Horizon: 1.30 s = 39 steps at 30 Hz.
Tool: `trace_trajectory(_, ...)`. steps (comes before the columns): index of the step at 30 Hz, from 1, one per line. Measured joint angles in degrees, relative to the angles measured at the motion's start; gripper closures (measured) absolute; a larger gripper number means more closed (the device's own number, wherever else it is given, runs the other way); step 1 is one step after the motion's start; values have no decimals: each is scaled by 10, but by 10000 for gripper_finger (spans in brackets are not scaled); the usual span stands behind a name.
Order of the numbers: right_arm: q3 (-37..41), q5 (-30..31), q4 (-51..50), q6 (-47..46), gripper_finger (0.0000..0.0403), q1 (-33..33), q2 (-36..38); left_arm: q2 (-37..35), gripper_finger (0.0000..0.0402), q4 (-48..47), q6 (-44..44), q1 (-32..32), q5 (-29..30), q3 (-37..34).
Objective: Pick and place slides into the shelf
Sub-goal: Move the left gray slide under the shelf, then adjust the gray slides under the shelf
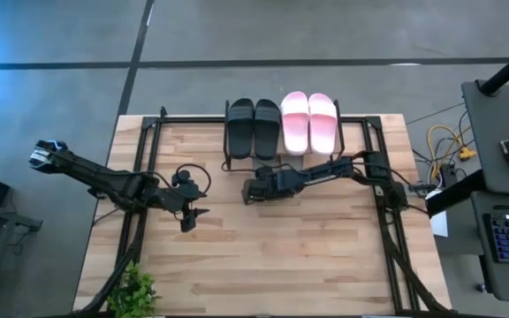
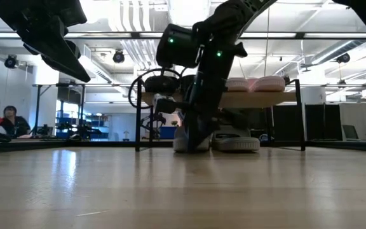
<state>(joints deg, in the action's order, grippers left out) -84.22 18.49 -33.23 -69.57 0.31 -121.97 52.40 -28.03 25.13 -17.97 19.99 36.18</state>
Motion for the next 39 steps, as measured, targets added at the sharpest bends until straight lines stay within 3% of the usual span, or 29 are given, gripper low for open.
trace_trajectory(8,-13,25,-18,11,390,-2,4,0,178,-10,1,0,0,0)
trace_trajectory(18,-77,26,-197,-53,390,67,7,0,178,-15,0,0,4,0)
trace_trajectory(25,-75,17,-362,-160,390,107,7,0,178,-16,0,0,15,0)
trace_trajectory(31,-46,12,-357,-140,390,82,7,0,178,-16,-4,0,16,0)
trace_trajectory(39,-36,56,-316,-62,390,5,7,0,178,-18,-5,0,15,0)
